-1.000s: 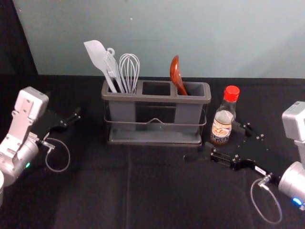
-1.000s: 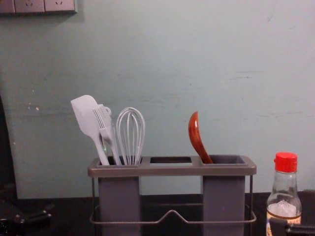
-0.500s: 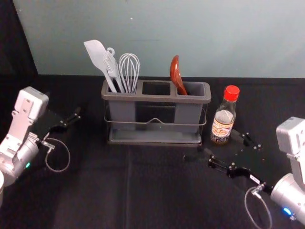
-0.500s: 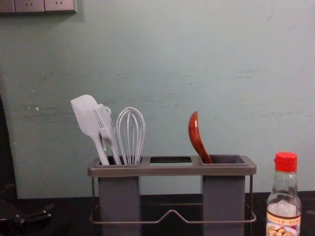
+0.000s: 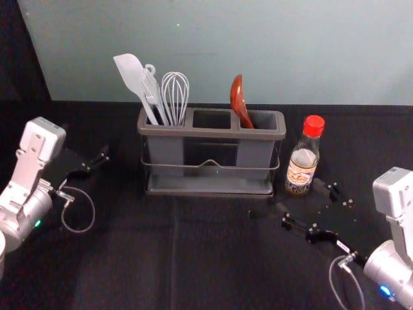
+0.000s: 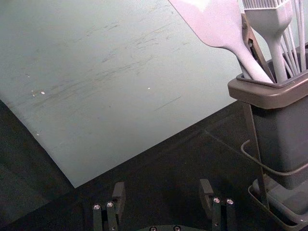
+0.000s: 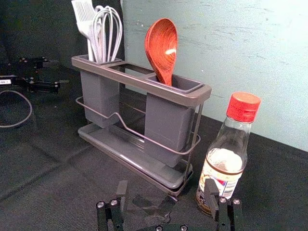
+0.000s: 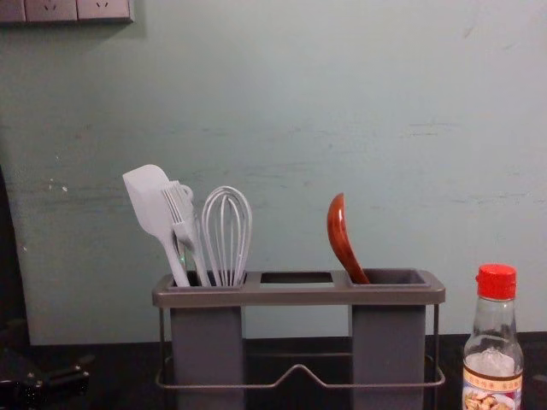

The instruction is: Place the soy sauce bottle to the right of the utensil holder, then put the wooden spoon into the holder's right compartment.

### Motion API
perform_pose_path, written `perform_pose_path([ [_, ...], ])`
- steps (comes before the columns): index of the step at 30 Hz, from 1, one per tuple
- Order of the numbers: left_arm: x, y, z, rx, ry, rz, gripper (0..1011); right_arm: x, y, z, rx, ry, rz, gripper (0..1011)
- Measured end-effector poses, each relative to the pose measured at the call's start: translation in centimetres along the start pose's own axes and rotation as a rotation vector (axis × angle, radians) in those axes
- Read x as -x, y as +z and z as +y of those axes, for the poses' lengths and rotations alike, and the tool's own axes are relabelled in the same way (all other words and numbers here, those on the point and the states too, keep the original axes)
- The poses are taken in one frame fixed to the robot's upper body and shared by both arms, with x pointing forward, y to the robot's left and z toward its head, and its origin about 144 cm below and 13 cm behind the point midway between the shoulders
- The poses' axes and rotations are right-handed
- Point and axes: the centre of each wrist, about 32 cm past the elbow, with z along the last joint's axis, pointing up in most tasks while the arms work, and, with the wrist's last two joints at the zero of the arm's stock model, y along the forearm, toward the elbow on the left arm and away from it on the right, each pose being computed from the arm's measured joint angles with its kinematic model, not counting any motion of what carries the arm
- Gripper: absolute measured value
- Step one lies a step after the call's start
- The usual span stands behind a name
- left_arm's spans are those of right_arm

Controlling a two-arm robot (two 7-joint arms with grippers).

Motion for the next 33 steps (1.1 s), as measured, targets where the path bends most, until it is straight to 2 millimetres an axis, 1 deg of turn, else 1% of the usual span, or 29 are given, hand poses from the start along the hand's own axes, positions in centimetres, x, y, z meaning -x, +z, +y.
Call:
perform_pose_path([
  [33, 0.0, 0.0, 0.0, 0.0, 0.0, 0.0, 1005, -0.01, 0.16, 0.01, -0.002, 0.002, -0.001, 1002],
])
